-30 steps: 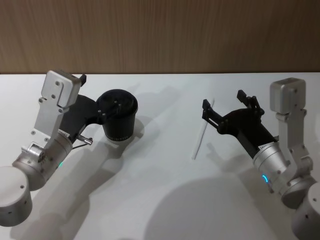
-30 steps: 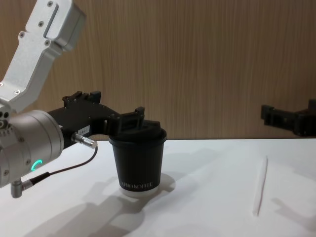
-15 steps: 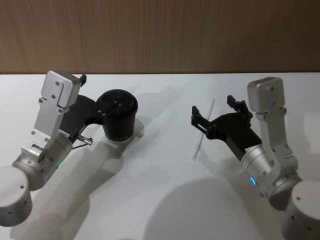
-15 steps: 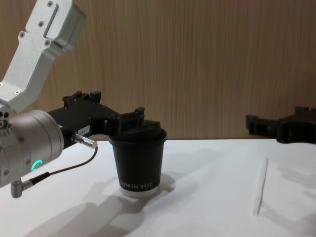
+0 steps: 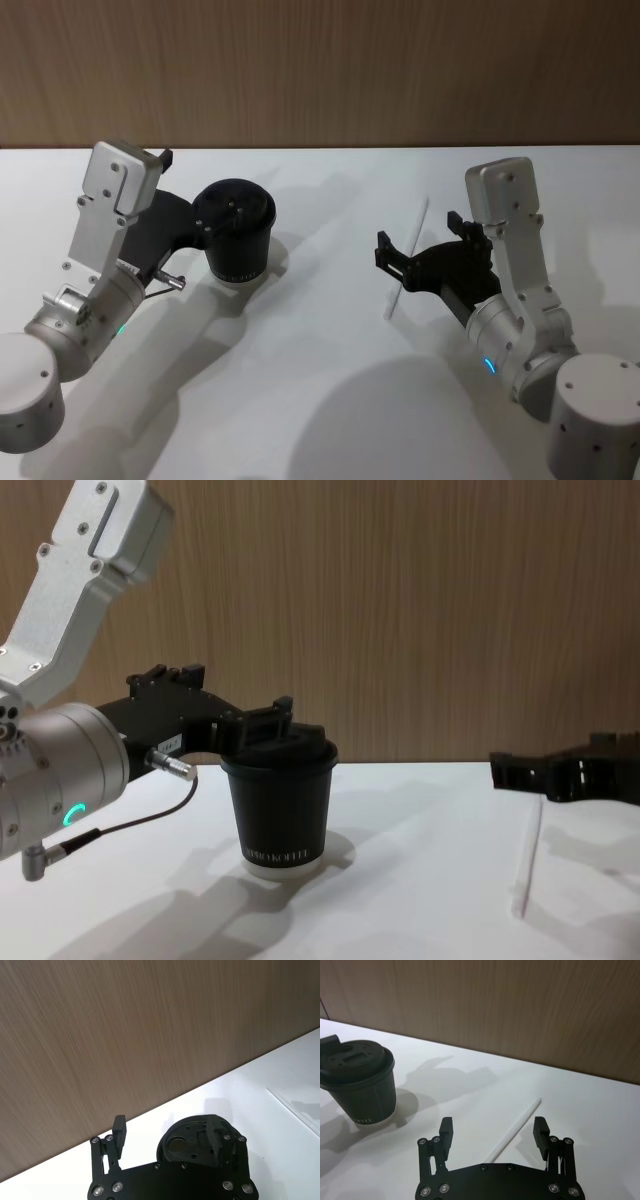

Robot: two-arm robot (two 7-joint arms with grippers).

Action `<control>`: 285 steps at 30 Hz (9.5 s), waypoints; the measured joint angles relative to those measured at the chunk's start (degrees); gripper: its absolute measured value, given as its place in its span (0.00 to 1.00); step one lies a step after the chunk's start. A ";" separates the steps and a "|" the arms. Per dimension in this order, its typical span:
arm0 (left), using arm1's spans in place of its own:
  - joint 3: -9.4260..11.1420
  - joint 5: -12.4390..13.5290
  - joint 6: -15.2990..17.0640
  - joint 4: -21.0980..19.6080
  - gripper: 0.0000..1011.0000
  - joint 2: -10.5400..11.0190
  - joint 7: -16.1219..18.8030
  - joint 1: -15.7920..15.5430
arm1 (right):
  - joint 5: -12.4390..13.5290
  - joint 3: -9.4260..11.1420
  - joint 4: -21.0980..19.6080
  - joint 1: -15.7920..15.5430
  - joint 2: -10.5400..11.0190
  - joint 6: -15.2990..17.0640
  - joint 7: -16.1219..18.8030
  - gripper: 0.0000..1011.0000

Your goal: Pick up the straw with one hand, pass it to the other hand, and insert it into the cup.

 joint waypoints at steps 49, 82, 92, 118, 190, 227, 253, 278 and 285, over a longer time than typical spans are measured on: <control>0.00 0.00 0.00 0.00 0.99 0.00 0.00 0.00 | 1.92 3.48 13.16 7.86 -3.66 8.01 4.06 0.99; 0.00 0.00 0.00 0.00 0.99 0.00 0.00 0.00 | 0.23 3.45 14.10 7.82 -4.19 9.65 5.34 0.99; 0.00 0.00 0.00 0.00 0.99 0.00 0.00 0.00 | -0.15 3.57 14.00 7.61 -4.47 10.09 5.61 0.89; 0.00 0.00 0.00 0.00 0.99 0.00 0.00 0.00 | -0.84 3.77 14.05 7.19 -4.94 10.94 7.10 0.09; 0.00 0.00 0.00 0.00 0.99 0.00 0.00 0.00 | 20.65 11.47 10.17 8.06 0.16 -14.28 36.88 0.00; 0.00 0.00 0.00 0.00 0.99 0.00 0.00 0.00 | 31.41 3.39 22.55 20.27 2.74 -13.75 61.49 0.00; -0.04 0.00 0.00 -0.01 0.99 -0.02 -0.03 0.02 | 30.99 1.40 29.89 25.59 1.82 -16.15 61.79 0.00; -4.92 -12.78 -3.10 -4.24 0.99 -1.07 -10.18 1.27 | 31.01 1.14 31.17 26.44 1.67 -16.55 61.46 0.00; -7.10 -19.25 -3.33 -6.35 0.99 -1.51 -14.55 1.96 | 31.01 1.13 31.24 26.49 1.67 -16.59 61.43 0.00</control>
